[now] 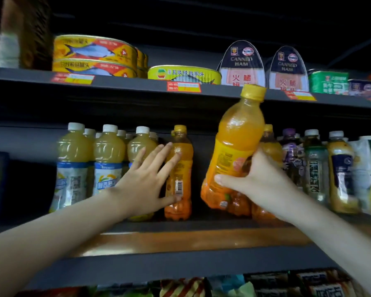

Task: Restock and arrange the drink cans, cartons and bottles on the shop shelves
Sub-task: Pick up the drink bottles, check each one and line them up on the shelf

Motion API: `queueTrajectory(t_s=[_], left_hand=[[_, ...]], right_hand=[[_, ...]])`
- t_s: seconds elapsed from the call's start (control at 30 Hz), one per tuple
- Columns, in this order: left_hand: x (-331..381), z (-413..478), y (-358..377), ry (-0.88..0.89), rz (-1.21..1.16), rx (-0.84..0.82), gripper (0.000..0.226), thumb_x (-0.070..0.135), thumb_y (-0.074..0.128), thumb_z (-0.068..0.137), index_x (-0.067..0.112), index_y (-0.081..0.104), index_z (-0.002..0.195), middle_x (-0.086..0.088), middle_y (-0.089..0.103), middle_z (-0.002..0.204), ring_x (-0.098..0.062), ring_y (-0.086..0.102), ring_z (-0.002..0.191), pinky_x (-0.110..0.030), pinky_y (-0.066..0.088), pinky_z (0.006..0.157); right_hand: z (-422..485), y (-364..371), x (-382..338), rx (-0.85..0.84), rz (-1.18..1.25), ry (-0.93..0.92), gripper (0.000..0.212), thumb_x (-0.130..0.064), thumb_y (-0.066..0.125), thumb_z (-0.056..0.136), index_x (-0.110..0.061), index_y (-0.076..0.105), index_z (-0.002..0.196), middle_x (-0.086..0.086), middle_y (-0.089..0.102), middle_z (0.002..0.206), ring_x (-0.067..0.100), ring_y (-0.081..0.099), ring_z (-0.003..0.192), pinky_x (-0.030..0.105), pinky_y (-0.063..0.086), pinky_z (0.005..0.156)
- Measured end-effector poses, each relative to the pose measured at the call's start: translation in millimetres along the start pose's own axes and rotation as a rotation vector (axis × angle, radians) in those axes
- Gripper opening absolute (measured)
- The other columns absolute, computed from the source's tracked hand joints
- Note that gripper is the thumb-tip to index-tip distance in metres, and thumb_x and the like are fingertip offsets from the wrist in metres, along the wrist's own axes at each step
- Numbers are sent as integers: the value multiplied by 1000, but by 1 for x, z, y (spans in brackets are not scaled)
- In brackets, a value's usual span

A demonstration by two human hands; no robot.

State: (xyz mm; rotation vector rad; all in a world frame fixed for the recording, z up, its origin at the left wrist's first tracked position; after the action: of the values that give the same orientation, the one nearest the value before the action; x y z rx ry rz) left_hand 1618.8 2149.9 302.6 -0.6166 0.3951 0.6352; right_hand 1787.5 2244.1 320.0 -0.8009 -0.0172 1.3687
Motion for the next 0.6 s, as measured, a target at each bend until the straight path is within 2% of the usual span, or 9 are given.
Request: queueTrajectory(t_s=[0.1, 0.17, 0.27, 0.33, 0.47, 0.53, 0.6], left_hand=[[9, 5, 6, 31, -9, -7, 95, 74, 30, 80, 7, 27, 147, -22, 39, 148, -35, 44, 134, -63, 37, 102], [13, 7, 7, 51, 1, -1, 96, 73, 31, 79, 5, 28, 146, -23, 39, 148, -36, 44, 134, -62, 38, 102], [17, 8, 5, 81, 51, 66, 99, 71, 46, 73, 1, 38, 144, -25, 40, 147, -38, 46, 132, -61, 38, 101], [18, 8, 8, 93, 82, 77, 103, 70, 57, 68, 0, 40, 143, -25, 39, 148, -39, 44, 133, -61, 38, 102], [17, 11, 12, 80, 83, 41, 102, 73, 40, 71, 4, 29, 145, -23, 35, 150, -37, 40, 136, -57, 35, 107], [15, 12, 15, 96, 99, 29, 104, 77, 33, 73, 5, 27, 146, -22, 32, 153, -37, 35, 139, -55, 27, 112], [13, 12, 17, 132, 130, 13, 109, 82, 31, 71, 5, 27, 147, -21, 29, 154, -37, 29, 142, -53, 20, 111]], right_hand=[[10, 9, -12, -15, 54, -65, 81, -31, 83, 73, -23, 34, 138, -7, 48, 119, 9, 46, 106, 22, 36, 84], [10, 20, -10, -57, 43, -80, 83, -30, 82, 74, -25, 31, 139, -9, 44, 120, 6, 42, 108, 21, 34, 86], [12, 45, 8, -164, 40, -25, 81, -26, 81, 76, -25, 31, 139, -10, 42, 117, 4, 41, 106, 18, 34, 84], [19, 61, 22, -227, 47, 58, 82, -26, 82, 76, -22, 31, 139, -5, 46, 125, 8, 43, 109, 23, 37, 86], [41, 82, 44, -255, 85, 208, 93, -27, 86, 71, -14, 26, 141, 6, 49, 134, 23, 51, 120, 39, 48, 96], [50, 91, 44, -273, 98, 214, 104, -26, 83, 75, -13, 9, 147, 8, 46, 136, 25, 50, 120, 37, 48, 94], [55, 97, 41, -256, 100, 176, 107, -23, 81, 78, -18, -1, 146, 9, 48, 135, 24, 52, 117, 34, 47, 93]])
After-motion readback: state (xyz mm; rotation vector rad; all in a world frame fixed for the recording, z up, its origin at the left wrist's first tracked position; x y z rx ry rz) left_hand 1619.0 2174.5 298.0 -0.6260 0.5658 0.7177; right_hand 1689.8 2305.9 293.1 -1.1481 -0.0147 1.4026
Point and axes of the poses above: each hand's wrist, its own z-axis towards the middle knuckle, its own y-axis out of the palm, x = y × z, the point moved 10 cm from there along z, towards the middle knuckle
